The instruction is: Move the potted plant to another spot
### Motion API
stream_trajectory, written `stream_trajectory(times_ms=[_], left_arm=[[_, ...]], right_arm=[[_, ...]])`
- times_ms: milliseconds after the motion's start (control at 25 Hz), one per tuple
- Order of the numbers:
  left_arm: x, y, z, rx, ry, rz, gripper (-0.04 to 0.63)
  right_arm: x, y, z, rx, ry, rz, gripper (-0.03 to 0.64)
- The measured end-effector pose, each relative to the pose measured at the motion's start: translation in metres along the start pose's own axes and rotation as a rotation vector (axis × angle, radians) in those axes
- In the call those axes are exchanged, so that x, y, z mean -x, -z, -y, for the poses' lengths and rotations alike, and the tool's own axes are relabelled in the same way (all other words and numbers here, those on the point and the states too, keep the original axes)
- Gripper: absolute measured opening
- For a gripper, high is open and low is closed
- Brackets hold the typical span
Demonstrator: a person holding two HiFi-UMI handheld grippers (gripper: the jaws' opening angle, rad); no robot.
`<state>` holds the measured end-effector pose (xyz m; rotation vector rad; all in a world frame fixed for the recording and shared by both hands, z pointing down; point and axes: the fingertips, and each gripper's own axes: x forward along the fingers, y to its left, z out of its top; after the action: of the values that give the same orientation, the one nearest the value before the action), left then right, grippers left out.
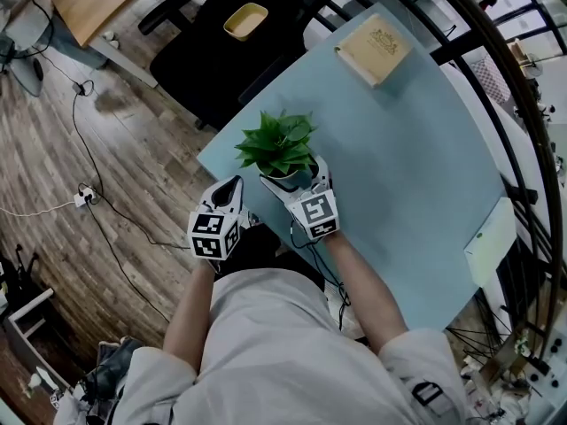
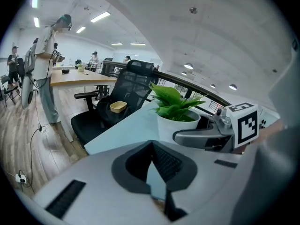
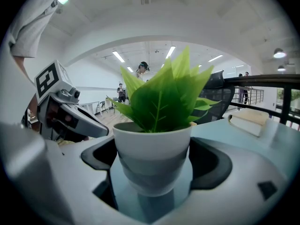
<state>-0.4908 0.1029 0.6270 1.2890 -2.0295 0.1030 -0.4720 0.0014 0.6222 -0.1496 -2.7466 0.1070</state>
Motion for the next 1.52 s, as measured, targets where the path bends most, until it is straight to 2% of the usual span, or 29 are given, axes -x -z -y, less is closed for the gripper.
stream_trajectory(times_ms=[280,600,880,1520], left_arm=[[-0.004,0.000,0.002,-0.014,0.015,-0.013,0.011],[-0.007,0.002,0.005,-0.020,0.022,-0.026,0.011],[-0.009,0.004,0.013,-0.016,0.039,-0.038,0.011],[-0.012,0.012,0.043,-0.068,0.077,-0.067,0.011]], right_arm=[[0.005,0.016,0.001,0.002,0.018,-0.040,0.482],[0.004,0.016,0.001,0.007,0.017,-0.034,0.483],[0.006,0.021,0.001,-0.006,0.018,-0.072,0.491],[0.038,0.027,0.013,-0.042,0.072,-0.045,0.495]])
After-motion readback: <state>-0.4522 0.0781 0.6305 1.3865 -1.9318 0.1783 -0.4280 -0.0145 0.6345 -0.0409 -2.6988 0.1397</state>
